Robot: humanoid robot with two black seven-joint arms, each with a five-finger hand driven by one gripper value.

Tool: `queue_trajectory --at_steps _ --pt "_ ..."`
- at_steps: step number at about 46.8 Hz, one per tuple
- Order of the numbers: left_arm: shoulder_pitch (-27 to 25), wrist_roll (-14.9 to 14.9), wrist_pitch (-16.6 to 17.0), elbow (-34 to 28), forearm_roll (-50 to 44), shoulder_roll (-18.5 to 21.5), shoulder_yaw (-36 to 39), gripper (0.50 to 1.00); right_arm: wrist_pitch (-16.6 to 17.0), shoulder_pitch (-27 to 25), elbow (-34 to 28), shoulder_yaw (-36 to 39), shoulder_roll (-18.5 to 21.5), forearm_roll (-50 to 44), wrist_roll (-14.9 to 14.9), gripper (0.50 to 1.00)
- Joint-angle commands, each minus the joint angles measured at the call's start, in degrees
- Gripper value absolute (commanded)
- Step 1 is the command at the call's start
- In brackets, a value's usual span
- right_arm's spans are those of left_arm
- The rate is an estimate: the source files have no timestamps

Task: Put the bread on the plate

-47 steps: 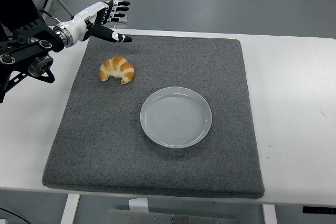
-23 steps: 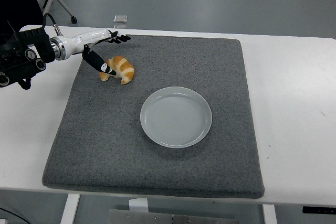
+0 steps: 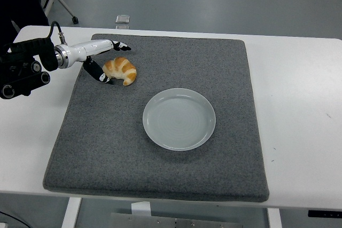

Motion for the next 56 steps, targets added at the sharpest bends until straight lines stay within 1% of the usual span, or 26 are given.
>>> queue_trajectory --at_steps 1,8,30,38,45,47,49,54,56 --pt "0.3 0.0 0.9 0.5 0.0 -1.3 0.0 0.988 0.0 0.0 0.0 0.0 0.0 0.0 0.0 0.93" --pt "0.3 0.2 2.3 1.0 0.0 -2.3 0.0 0.986 0.0 0.0 0.0 0.0 0.0 0.0 0.0 0.93" --pt "1.4 0.3 2.5 7.0 -0.1 -6.7 0.1 0.975 0.0 0.0 0.0 0.0 0.0 0.0 0.0 0.93" --pt "1.7 0.3 4.0 7.6 -0.1 -8.2 0.4 0.971 0.0 0.0 0.0 0.0 0.0 0.0 0.0 0.93" --pt "1.6 0.3 5.2 7.6 -0.1 -8.5 1.7 0.93 0.0 0.0 -0.1 0.0 0.0 0.0 0.0 0.93" --pt "1.6 0.3 5.4 7.6 -0.1 -8.7 2.0 0.9 0.0 0.0 0.0 0.0 0.0 0.0 0.0 0.93" --pt "1.6 0.3 5.5 7.6 -0.1 -8.8 2.0 0.889 0.0 0.0 0.0 0.0 0.0 0.0 0.0 0.93" --pt "1.6 0.4 5.8 7.8 -0.1 -8.9 2.0 0.823 -0.1 0.0 0.0 0.0 0.0 0.0 0.0 0.93" --pt "1.6 0.4 5.9 8.0 -0.1 -8.9 2.0 0.814 0.0 0.0 0.0 0.0 0.0 0.0 0.0 0.93"
